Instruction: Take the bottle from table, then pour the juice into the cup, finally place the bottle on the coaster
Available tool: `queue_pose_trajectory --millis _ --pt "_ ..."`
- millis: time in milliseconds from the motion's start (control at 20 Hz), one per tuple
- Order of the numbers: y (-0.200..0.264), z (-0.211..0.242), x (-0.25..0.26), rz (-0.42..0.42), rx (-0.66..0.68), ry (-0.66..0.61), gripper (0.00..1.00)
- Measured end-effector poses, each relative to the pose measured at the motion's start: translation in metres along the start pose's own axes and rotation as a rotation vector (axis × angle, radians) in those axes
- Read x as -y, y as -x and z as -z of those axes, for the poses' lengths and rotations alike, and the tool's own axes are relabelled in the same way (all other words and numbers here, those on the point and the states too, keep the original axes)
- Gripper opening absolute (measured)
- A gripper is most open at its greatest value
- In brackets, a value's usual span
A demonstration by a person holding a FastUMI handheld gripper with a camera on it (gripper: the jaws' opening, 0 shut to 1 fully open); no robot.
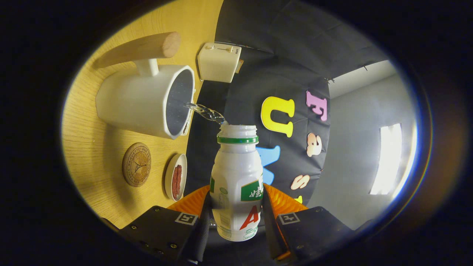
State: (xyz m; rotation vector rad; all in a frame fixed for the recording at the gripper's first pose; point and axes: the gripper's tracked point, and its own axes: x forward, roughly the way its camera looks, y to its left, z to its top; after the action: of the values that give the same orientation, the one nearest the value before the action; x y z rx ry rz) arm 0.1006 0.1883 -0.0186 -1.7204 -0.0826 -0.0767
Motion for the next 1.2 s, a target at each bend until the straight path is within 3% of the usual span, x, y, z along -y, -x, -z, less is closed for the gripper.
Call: queue_pose_trajectory --millis 1200 --pt "-0.0009 0.0045 0.0084 0.002 0.001 0.05 0.64"
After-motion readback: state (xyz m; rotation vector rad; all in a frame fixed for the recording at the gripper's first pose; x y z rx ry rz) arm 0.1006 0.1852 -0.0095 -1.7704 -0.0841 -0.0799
